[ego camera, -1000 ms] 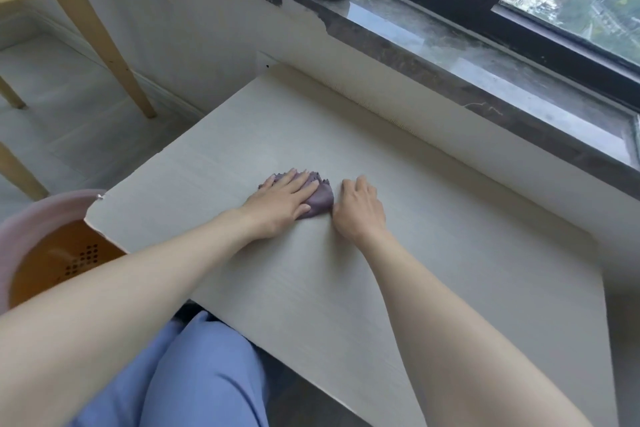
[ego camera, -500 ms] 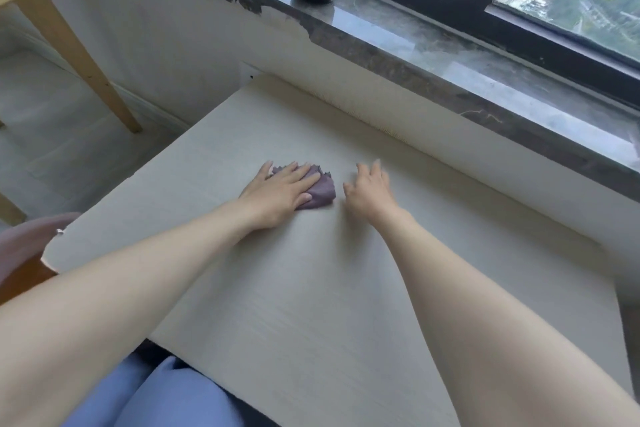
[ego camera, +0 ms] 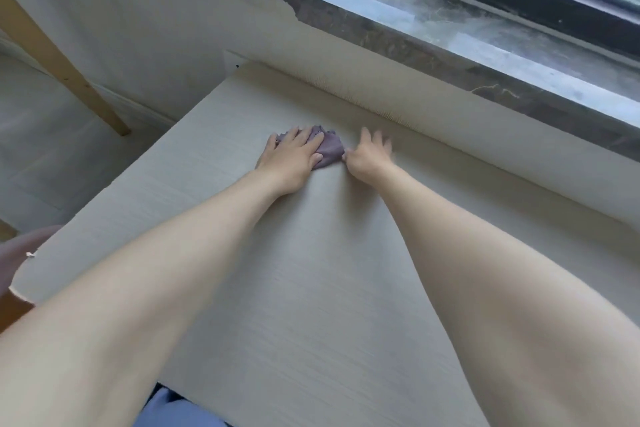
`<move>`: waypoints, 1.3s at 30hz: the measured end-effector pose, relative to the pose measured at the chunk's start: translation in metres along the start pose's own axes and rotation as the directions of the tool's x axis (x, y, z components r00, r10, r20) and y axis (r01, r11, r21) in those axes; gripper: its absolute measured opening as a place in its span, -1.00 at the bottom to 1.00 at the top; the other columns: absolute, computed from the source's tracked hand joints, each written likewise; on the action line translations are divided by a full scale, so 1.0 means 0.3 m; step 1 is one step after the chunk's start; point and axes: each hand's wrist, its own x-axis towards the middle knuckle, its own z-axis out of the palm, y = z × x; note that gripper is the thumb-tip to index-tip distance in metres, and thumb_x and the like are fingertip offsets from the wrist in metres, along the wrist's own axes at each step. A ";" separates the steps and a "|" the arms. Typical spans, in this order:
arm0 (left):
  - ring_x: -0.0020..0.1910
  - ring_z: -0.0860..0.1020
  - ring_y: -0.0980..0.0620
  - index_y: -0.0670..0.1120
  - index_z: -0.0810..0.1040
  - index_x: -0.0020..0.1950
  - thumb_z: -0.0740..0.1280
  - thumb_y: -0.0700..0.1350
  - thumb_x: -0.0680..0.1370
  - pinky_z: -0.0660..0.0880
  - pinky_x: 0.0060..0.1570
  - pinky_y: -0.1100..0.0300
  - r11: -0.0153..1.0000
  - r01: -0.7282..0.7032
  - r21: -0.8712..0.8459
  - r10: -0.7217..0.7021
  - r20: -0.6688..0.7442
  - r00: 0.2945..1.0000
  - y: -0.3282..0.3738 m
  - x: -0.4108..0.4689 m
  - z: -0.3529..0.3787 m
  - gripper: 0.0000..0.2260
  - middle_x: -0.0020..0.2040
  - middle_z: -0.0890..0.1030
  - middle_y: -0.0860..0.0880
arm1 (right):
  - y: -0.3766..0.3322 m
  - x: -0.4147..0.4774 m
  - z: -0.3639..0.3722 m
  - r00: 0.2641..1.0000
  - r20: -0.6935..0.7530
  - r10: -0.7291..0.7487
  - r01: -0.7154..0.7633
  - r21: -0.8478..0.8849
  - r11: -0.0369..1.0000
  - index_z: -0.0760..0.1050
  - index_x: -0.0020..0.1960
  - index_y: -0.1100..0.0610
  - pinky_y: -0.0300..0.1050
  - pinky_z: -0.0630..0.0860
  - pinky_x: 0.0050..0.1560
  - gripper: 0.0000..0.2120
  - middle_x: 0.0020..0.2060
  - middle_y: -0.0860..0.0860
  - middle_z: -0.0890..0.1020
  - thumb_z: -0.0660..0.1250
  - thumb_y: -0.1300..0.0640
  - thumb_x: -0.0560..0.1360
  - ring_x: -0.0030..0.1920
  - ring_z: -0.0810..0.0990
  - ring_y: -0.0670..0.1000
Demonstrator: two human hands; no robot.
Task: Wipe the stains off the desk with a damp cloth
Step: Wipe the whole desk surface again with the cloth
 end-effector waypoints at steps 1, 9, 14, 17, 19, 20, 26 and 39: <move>0.52 0.00 -0.06 0.00 0.05 0.53 -0.05 0.01 0.66 -0.01 0.41 -0.11 1.000 0.023 0.000 -0.023 -0.013 1.000 0.017 0.020 -0.005 -0.58 0.56 0.03 -0.03 | -0.005 0.006 0.008 0.999 0.038 0.016 -0.015 -0.018 1.000 -0.09 0.55 0.11 0.10 -0.04 0.50 -0.40 0.53 0.17 -0.07 0.07 -0.03 0.62 0.52 -0.12 0.23; 0.52 -0.25 -0.10 0.05 0.01 0.54 -0.08 0.07 0.66 -0.30 0.42 -0.12 0.992 0.081 0.092 -0.077 -0.045 0.996 -0.028 0.109 -0.037 -0.56 0.56 -0.17 -0.07 | -0.019 0.015 -0.075 0.962 0.270 0.036 0.039 -0.266 0.963 -0.22 0.56 0.10 0.06 0.08 0.48 -0.09 0.53 0.22 -0.12 0.16 -0.34 0.48 0.52 -0.01 0.23; 0.54 -0.09 -0.03 -0.15 0.05 0.53 0.00 -0.08 0.66 -0.08 0.44 -0.06 1.000 -0.002 -0.014 0.001 -0.071 0.997 0.021 0.173 -0.025 -0.56 0.57 -0.04 -0.08 | -0.031 0.008 -0.056 0.992 0.094 -0.082 0.103 -0.255 0.961 0.39 0.28 0.21 -0.06 0.40 0.20 -0.20 0.22 0.17 0.49 0.40 -0.35 0.30 0.29 0.41 0.18; 0.54 -0.02 -0.02 -0.16 0.06 0.53 0.04 -0.10 0.66 -0.02 0.43 0.04 0.988 -0.145 -0.060 0.143 -0.035 0.989 0.003 0.142 -0.019 -0.55 0.56 0.02 -0.09 | -0.027 0.021 -0.045 0.995 0.078 -0.064 0.077 -0.179 0.981 0.45 0.19 0.19 -0.03 0.48 0.17 -0.25 0.15 0.15 0.53 0.46 -0.33 0.24 0.24 0.45 0.17; 0.52 0.06 -0.03 -0.18 0.09 0.52 0.04 -0.10 0.65 0.03 0.40 0.07 0.988 -0.145 -0.054 0.142 -0.051 0.989 -0.012 0.185 -0.039 -0.55 0.55 0.07 -0.11 | -0.023 0.031 -0.035 0.996 0.078 -0.034 0.046 -0.144 0.988 0.44 0.20 0.18 0.01 0.49 0.18 -0.24 0.16 0.15 0.51 0.48 -0.32 0.22 0.26 0.42 0.18; 0.50 0.10 -0.05 -0.20 0.12 0.51 0.04 -0.10 0.65 0.06 0.38 0.07 0.993 -0.104 -0.048 0.100 -0.066 0.993 -0.010 0.215 -0.047 -0.56 0.54 0.09 -0.14 | -0.023 0.033 -0.030 0.996 0.083 -0.021 0.032 -0.133 0.991 0.42 0.22 0.18 0.02 0.48 0.19 -0.21 0.19 0.15 0.49 0.48 -0.33 0.22 0.28 0.40 0.19; 0.47 0.17 -0.09 -0.15 0.19 0.48 0.10 -0.13 0.63 0.11 0.37 0.07 0.984 -0.141 -0.107 0.134 -0.072 0.988 0.026 0.281 -0.048 -0.59 0.51 0.19 -0.15 | -0.016 0.039 -0.012 0.997 0.064 0.037 -0.036 -0.016 0.999 -0.06 0.53 0.18 0.09 0.33 0.35 0.18 0.40 0.17 0.28 0.53 -0.27 0.20 0.43 0.21 0.21; 0.51 0.12 -0.11 -0.07 0.20 0.51 0.08 -0.05 0.65 0.06 0.45 0.08 0.970 -0.221 -0.097 0.208 -0.126 0.970 -0.023 0.317 -0.031 -0.59 0.54 0.10 -0.14 | -0.062 0.092 -0.005 0.987 0.105 0.119 -0.112 -0.077 0.991 0.29 0.37 0.16 0.14 0.33 0.34 0.00 0.38 0.19 0.34 0.57 -0.28 0.11 0.41 0.26 0.24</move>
